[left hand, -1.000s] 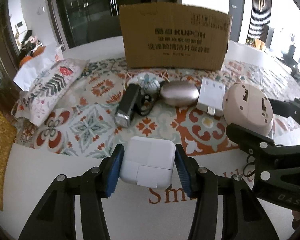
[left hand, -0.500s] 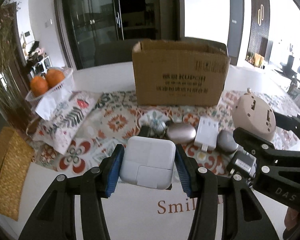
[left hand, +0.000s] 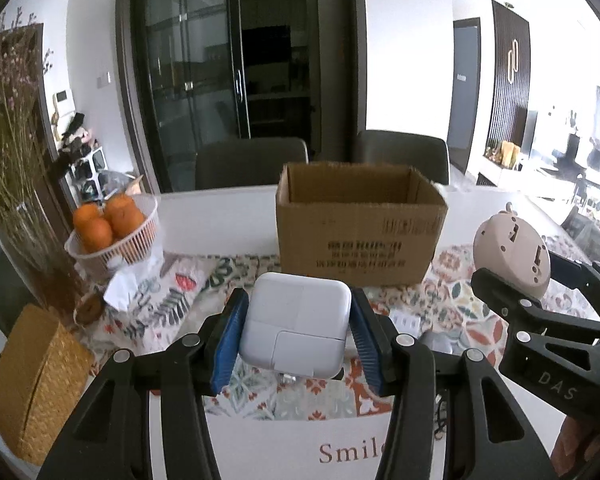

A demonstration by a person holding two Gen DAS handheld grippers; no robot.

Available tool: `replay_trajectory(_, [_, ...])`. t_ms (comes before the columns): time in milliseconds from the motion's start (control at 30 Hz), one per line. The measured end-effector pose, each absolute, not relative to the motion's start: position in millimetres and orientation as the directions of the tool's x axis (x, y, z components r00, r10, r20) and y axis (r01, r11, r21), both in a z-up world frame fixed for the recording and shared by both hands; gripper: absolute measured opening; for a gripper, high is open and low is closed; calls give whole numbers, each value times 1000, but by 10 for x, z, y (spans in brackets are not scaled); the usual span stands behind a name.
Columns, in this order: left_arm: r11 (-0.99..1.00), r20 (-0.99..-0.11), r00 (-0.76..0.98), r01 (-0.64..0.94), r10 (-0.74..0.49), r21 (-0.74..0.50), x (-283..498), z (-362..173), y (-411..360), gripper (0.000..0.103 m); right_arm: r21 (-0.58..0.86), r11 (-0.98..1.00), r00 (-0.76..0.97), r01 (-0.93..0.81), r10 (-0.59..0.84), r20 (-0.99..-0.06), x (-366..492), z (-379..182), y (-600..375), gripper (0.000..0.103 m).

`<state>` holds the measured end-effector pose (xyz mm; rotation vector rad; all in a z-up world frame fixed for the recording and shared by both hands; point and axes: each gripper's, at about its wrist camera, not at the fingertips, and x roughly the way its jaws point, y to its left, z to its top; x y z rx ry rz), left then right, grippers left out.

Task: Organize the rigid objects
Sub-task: 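Carry charger in left tool and pink device in right tool over the cardboard box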

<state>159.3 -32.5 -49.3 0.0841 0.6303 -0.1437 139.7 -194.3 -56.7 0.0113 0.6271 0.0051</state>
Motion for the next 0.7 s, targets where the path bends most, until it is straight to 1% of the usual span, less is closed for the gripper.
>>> replay_trajectory(300, [981,-558,816,194,-150,21,1829,-196,-317,50,10,1000,826,27,-17,-563,1578,-278,-1951,75])
replay_trajectory(700, [978,-522,836,209,-169,18,2342,85,-417,51,48,997,811,63,-23,-585,2104,-38,-2089,75])
